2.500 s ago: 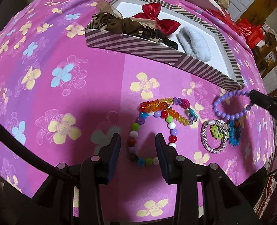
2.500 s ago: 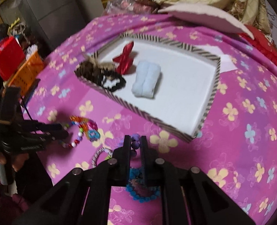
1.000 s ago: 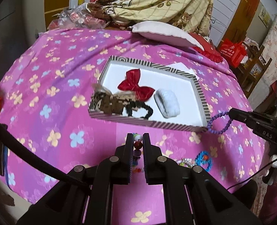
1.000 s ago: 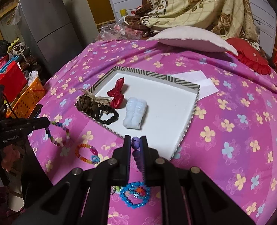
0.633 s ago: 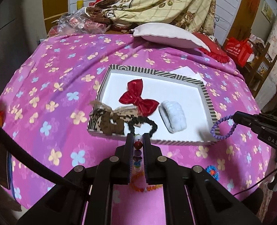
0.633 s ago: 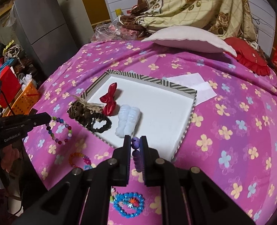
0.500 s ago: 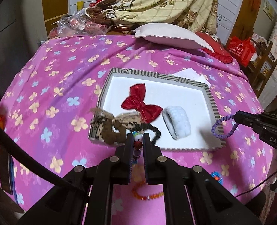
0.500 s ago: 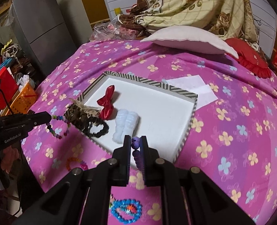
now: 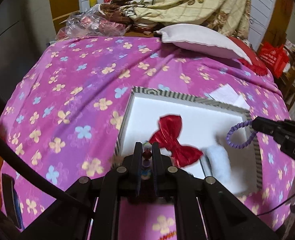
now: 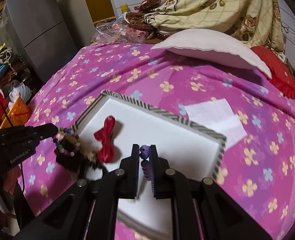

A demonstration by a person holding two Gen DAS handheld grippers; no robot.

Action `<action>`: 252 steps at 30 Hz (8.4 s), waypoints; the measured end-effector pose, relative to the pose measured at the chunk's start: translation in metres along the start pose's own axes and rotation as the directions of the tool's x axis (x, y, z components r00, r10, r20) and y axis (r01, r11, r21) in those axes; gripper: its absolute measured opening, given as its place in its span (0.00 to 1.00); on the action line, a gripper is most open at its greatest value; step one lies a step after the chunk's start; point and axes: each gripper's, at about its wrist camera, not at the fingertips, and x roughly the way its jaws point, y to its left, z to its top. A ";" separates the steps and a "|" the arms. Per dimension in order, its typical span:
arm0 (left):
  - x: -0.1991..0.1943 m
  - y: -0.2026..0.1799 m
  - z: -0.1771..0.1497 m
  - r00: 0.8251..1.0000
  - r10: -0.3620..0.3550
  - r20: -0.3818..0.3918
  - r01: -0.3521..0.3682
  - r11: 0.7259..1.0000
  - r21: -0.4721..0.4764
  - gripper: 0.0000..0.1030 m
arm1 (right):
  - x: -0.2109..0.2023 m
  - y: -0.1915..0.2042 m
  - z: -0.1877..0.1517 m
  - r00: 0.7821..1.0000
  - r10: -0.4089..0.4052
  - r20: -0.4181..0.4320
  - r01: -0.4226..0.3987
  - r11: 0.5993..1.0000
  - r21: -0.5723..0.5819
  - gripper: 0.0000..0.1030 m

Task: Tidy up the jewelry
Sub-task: 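Carry both bracelets over the white box and open both tools inside it, then move the left tool to the silver rope bracelet while the right tool approaches the blue beaded bracelet, then grasp the silver rope bracelet with the left tool while the right tool grasps the blue beaded bracelet, then carry both bracelets into the white box and open both tools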

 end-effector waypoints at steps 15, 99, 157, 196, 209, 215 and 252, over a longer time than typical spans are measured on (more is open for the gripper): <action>0.069 0.027 0.016 0.996 0.001 -0.092 -0.010 0.995 -0.103 0.15 | 0.082 -0.011 0.019 0.997 0.008 -0.074 -0.003 0.998 0.067 0.09; -0.029 -0.084 -0.206 0.977 -0.118 -0.176 0.124 0.992 0.022 0.35 | -0.058 0.004 -0.264 0.985 -0.129 -0.111 0.138 0.988 0.073 0.34; -0.074 -0.097 -0.142 0.990 -0.141 -0.016 0.142 0.981 0.131 0.13 | -0.131 0.005 -0.188 0.979 -0.189 0.076 0.193 0.980 -0.041 0.08; -0.006 -0.067 -0.076 0.997 -0.058 -0.060 0.059 0.998 0.030 0.13 | -0.024 -0.008 -0.077 0.984 -0.178 -0.007 0.176 0.981 -0.078 0.08; 0.047 -0.055 -0.072 0.991 -0.005 -0.132 0.005 1.000 0.005 0.13 | 0.039 -0.057 -0.063 0.981 -0.172 -0.086 0.177 0.983 0.048 0.09; 0.055 -0.057 -0.072 0.990 -0.001 -0.142 0.002 1.000 0.005 0.13 | 0.054 -0.063 -0.064 0.982 -0.163 -0.093 0.170 0.983 0.067 0.09; 0.014 -0.062 -0.089 0.998 0.031 -0.051 -0.030 0.999 0.033 0.33 | -0.014 -0.041 -0.098 0.995 -0.092 0.025 0.088 0.986 0.139 0.42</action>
